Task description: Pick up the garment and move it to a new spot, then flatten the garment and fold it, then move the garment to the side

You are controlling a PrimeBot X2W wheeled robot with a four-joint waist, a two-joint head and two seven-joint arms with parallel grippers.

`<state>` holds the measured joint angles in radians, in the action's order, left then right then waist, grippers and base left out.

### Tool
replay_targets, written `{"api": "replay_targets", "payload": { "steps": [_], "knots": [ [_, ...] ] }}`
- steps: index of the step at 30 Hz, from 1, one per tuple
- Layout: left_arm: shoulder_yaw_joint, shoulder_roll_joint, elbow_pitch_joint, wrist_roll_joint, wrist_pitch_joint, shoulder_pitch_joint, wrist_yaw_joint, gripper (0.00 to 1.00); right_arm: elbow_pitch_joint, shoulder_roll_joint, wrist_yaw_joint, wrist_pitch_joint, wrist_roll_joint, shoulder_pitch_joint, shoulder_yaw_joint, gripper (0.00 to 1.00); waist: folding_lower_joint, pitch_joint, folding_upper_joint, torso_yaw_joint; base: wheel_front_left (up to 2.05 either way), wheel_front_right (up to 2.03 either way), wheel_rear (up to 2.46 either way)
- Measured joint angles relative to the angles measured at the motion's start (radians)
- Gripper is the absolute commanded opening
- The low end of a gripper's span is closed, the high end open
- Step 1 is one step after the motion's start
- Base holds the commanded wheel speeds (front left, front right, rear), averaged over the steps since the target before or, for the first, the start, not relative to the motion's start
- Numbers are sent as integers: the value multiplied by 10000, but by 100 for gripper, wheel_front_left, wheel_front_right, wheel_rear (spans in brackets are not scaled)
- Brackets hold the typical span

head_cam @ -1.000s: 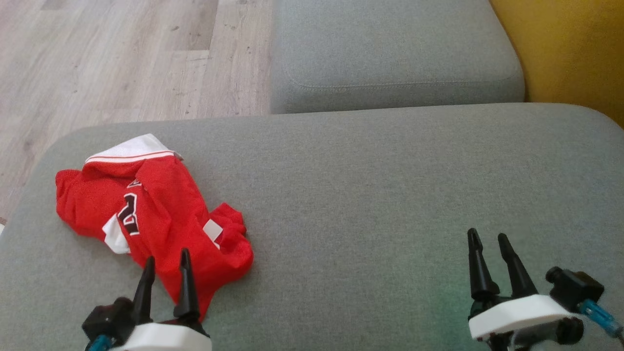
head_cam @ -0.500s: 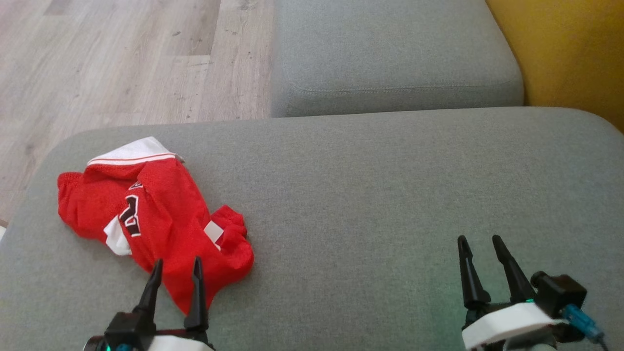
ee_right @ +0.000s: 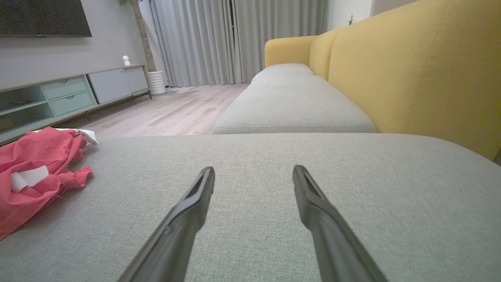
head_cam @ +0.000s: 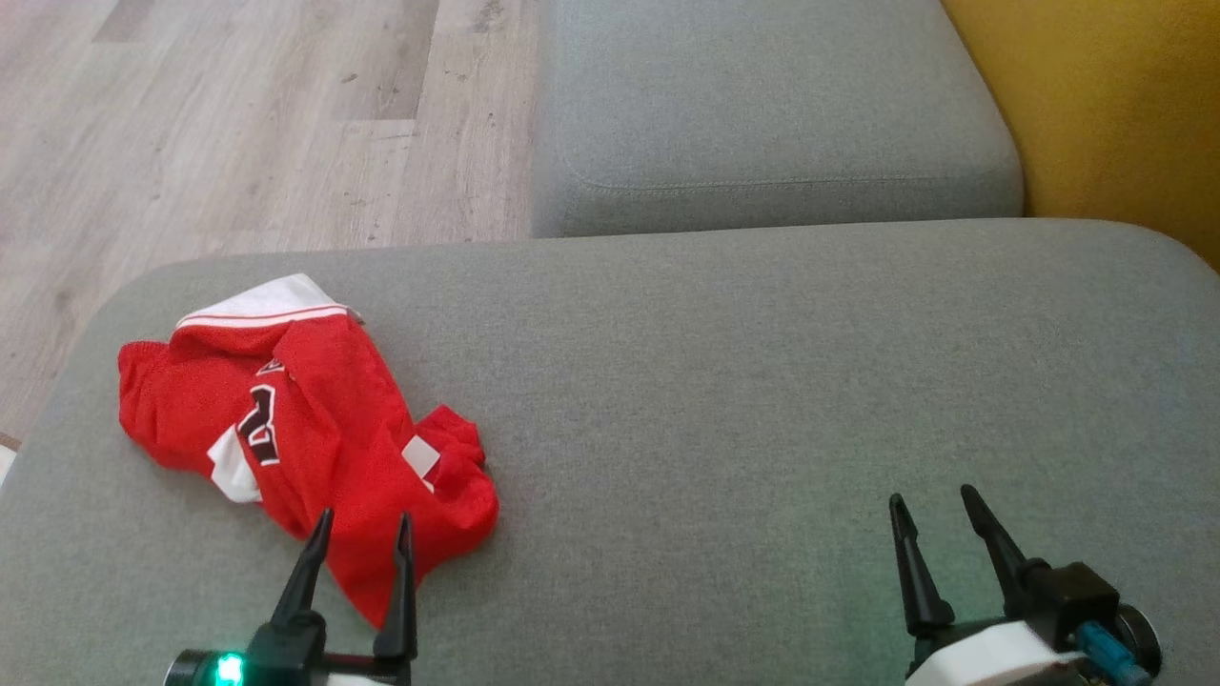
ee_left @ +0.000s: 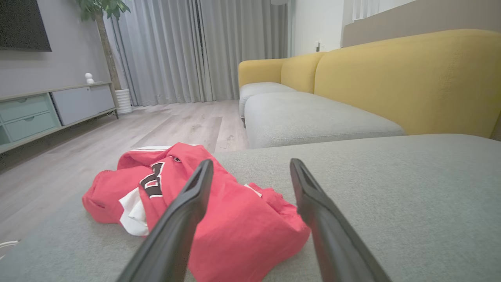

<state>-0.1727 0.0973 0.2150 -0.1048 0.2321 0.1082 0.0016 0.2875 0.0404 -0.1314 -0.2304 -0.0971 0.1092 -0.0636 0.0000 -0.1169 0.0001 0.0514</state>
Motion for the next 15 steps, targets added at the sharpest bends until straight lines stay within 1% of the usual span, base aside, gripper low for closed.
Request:
{"api": "replay_targets", "payload": {
  "steps": [6, 15],
  "knots": [
    [2, 19, 247, 585, 173, 7, 69, 100, 13, 0, 0, -176, 577, 11, -19, 100, 0, -39, 0, 2, 0, 0, 0],
    [79, 8, 401, 619, 173, 8, 54, 100, 12, 0, 0, -176, 573, 36, -25, 100, 0, -40, 0, -24, 0, 0, 0]
  ]
}}
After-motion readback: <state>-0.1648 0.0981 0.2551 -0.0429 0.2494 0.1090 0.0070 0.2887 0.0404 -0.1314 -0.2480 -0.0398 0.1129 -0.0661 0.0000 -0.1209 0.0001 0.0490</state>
